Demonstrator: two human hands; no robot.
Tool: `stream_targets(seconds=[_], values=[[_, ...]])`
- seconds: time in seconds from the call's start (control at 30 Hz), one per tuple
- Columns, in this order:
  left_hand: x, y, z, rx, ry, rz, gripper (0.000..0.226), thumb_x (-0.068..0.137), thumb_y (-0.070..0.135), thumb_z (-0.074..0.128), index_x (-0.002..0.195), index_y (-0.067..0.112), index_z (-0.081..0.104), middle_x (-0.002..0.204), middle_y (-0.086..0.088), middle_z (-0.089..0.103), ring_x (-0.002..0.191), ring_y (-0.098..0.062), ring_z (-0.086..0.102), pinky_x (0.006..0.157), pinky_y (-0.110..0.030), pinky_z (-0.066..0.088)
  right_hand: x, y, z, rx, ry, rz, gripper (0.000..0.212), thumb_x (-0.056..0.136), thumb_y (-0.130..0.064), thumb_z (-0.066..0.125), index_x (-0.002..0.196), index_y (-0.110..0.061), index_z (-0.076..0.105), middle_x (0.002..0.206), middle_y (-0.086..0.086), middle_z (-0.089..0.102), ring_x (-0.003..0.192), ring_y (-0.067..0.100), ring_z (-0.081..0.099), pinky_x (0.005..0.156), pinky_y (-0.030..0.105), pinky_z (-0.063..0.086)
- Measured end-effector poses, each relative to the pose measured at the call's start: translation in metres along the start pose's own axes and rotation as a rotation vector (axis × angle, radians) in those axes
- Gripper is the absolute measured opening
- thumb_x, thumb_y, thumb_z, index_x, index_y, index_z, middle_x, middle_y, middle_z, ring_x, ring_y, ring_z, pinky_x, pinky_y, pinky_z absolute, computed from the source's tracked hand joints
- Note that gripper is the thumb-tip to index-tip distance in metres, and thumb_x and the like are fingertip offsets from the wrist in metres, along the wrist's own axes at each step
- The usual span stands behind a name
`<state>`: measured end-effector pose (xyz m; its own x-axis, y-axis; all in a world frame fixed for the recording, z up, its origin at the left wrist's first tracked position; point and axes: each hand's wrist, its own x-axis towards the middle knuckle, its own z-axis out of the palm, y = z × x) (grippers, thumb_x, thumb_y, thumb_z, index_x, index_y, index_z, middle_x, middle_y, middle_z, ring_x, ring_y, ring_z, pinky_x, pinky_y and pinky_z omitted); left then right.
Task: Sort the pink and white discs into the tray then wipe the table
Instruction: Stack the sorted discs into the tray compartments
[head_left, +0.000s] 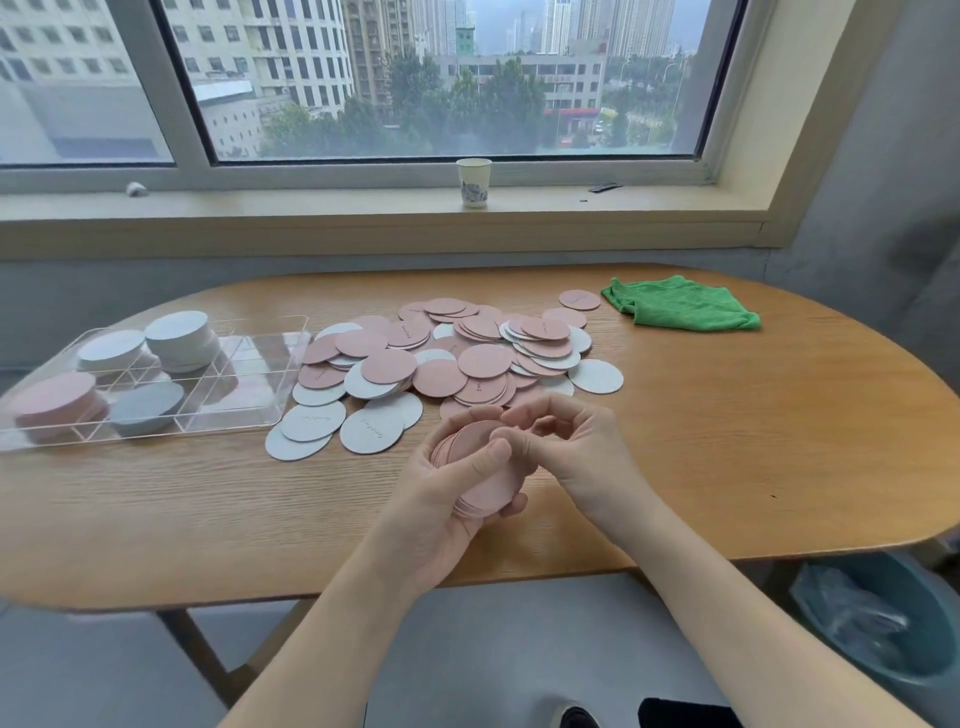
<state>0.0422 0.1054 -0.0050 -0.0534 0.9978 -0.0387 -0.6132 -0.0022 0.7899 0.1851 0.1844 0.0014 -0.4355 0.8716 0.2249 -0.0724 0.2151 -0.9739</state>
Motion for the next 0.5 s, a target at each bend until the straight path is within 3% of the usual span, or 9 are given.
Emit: stream_targets(seconds=[0.1, 0.23, 0.37, 0.5], values=[[0.000, 0.005, -0.005, -0.011, 0.023, 0.011, 0.039, 0.080, -0.001, 0.073, 0.115, 0.014, 0.067, 0.113, -0.021, 0.069, 0.096, -0.040, 0.069, 0.062, -0.036, 0.054, 0.008, 0.002, -0.008, -0.057, 0.041, 0.021, 0.014, 0.080, -0.023, 0.084, 0.088, -0.014, 0.077, 0.082, 0.005, 0.075, 0.069, 0.014, 0.057, 0.062, 0.021, 0.047], [0.001, 0.017, -0.013, 0.011, 0.064, 0.032, 0.042, 0.080, -0.001, 0.073, 0.119, 0.014, 0.068, 0.120, -0.024, 0.069, 0.100, -0.041, 0.070, 0.062, -0.036, 0.055, 0.034, 0.012, -0.023, -0.322, 0.146, 0.012, 0.013, 0.086, -0.036, 0.079, 0.086, -0.024, 0.076, 0.067, -0.013, 0.069, 0.061, 0.007, 0.053, 0.062, 0.020, 0.044], [0.001, 0.025, -0.023, 0.010, 0.115, 0.039, 0.038, 0.077, 0.002, 0.076, 0.111, 0.018, 0.071, 0.115, -0.020, 0.070, 0.098, -0.037, 0.070, 0.062, -0.036, 0.055, 0.067, 0.026, -0.017, -0.599, 0.117, -0.018, 0.022, 0.088, -0.038, 0.076, 0.098, -0.020, 0.077, 0.085, -0.009, 0.074, 0.072, 0.000, 0.061, 0.070, 0.010, 0.045], [-0.002, 0.030, -0.030, 0.012, 0.131, 0.031, 0.041, 0.076, 0.003, 0.079, 0.113, 0.018, 0.070, 0.114, -0.018, 0.069, 0.098, -0.035, 0.069, 0.061, -0.034, 0.054, 0.101, 0.040, -0.005, -0.807, 0.068, -0.039, 0.042, 0.089, -0.037, 0.075, 0.120, -0.011, 0.070, 0.117, 0.005, 0.069, 0.103, 0.016, 0.064, 0.089, 0.022, 0.045]])
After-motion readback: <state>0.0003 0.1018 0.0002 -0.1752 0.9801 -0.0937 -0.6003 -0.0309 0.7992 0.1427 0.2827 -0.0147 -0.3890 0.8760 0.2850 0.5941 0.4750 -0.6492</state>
